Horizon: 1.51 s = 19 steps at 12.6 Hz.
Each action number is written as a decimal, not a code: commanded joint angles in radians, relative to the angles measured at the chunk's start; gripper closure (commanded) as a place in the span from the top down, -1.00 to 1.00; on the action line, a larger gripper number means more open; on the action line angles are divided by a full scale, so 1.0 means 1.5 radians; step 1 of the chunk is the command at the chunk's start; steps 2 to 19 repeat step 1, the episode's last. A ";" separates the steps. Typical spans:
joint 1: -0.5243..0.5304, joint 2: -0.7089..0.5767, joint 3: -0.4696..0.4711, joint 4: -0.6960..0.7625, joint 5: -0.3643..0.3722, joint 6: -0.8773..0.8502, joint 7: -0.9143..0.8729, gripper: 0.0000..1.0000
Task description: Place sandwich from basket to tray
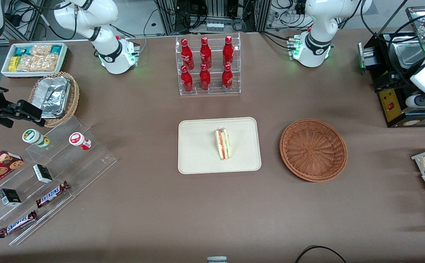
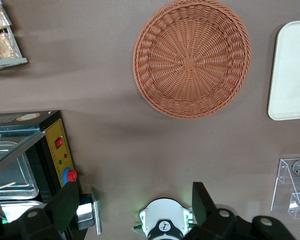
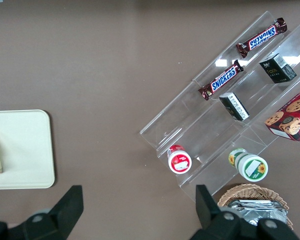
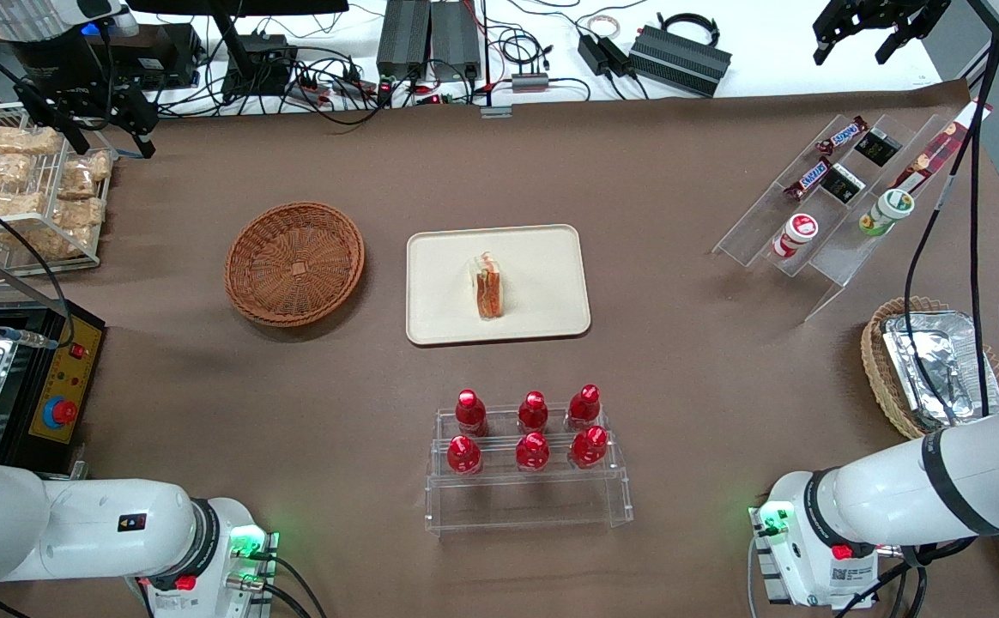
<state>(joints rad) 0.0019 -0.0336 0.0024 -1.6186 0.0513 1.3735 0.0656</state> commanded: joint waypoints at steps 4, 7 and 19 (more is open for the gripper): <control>0.003 0.010 0.000 0.028 -0.007 0.008 0.009 1.00; 0.003 0.010 0.000 0.028 -0.007 0.008 0.009 1.00; 0.003 0.010 0.000 0.028 -0.007 0.008 0.009 1.00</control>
